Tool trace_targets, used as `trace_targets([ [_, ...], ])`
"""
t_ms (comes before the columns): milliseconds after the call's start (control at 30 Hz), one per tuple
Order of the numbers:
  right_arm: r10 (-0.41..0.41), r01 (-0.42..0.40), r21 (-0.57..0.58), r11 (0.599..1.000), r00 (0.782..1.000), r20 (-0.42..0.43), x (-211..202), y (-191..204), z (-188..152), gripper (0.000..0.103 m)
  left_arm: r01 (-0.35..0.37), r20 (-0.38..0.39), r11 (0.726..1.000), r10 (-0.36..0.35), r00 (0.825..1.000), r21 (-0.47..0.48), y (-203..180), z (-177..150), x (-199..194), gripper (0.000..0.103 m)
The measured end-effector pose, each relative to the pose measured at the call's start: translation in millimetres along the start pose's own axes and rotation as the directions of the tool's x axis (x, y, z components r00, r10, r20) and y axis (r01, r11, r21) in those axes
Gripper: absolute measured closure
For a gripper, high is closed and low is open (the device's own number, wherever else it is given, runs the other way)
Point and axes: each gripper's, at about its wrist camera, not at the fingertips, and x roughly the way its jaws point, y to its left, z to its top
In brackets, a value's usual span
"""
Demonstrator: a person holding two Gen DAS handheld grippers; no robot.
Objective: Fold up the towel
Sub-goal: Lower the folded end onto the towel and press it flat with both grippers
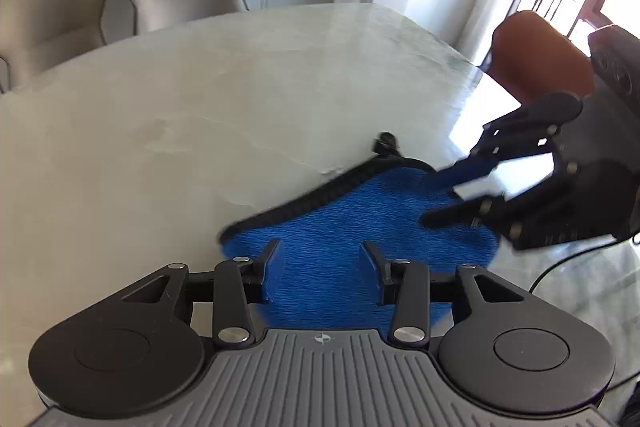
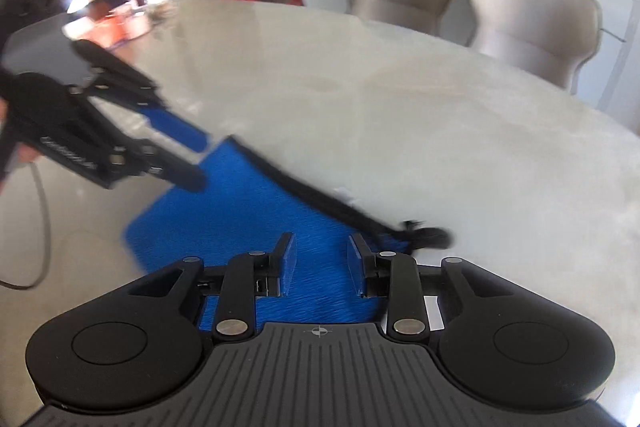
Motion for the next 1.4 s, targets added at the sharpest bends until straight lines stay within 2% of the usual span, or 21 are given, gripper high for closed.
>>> trace_targets([
  [67,-0.004,0.003,-0.014,1.0,1.0,-0.021,4,7,-5,0.073,-0.006,-0.026,1.0,0.006,1.0,0.005,-2,-1,13,0.059],
  [167,-0.065,0.065,-0.003,0.998,0.997,-0.037,12,3,-7,0.072,-0.05,-0.046,0.999,0.05,0.998,-0.007,3,-2,23,0.059],
  [233,-0.112,0.112,0.011,0.994,0.993,-0.049,16,-11,-1,0.072,-0.054,-0.045,0.998,0.053,0.998,-0.022,9,-3,24,0.059],
  [400,-0.063,0.065,0.074,0.995,0.998,-0.031,28,-33,3,0.072,-0.065,-0.035,0.997,0.063,0.997,-0.044,24,-2,30,0.059],
  [667,-0.072,0.072,0.051,0.996,0.997,-0.006,34,-42,8,0.072,-0.116,0.005,0.993,0.115,0.993,0.012,22,-3,39,0.06],
  [833,-0.099,0.097,0.102,0.99,0.995,0.017,24,-38,6,0.071,-0.154,0.02,0.988,0.154,0.988,-0.001,10,-3,32,0.06],
  [867,-0.105,0.102,0.106,0.989,0.994,0.023,19,-36,6,0.07,-0.15,0.041,0.988,0.151,0.988,-0.018,7,-6,25,0.06],
  [933,-0.11,0.102,0.112,0.988,0.992,0.065,1,-24,4,0.062,-0.134,0.094,0.989,0.139,0.986,-0.058,3,-12,9,0.058],
  [967,-0.101,0.091,0.117,0.989,0.992,0.081,-5,-18,2,0.06,-0.125,0.12,0.989,0.134,0.984,-0.078,0,-15,1,0.056],
  [1000,-0.091,0.079,0.121,0.989,0.991,0.095,-11,-11,-1,0.06,-0.116,0.146,0.988,0.13,0.981,-0.098,-2,-19,-7,0.047],
  [1067,-0.055,0.045,0.113,0.993,0.994,0.092,-20,4,-10,0.059,-0.062,0.174,0.99,0.083,0.981,-0.123,-11,-29,-16,0.044],
  [1167,-0.045,0.038,0.11,0.993,0.997,0.058,-18,18,-21,0.059,-0.03,0.134,0.996,0.041,0.99,-0.085,-24,-42,-10,0.044],
  [1267,-0.053,0.051,0.123,0.991,0.999,0.008,-6,22,-29,0.059,-0.05,0.055,0.997,0.054,0.997,-0.066,-25,-50,8,0.044],
  [1333,-0.06,0.062,0.138,0.988,0.998,-0.018,-1,19,-33,0.059,-0.063,0.042,0.996,0.066,0.997,-0.058,-23,-53,14,0.044],
  [1400,-0.034,0.035,0.166,0.986,0.999,-0.01,-1,12,-38,0.059,-0.082,0.037,0.996,0.083,0.996,-0.022,-24,-53,16,0.044],
])
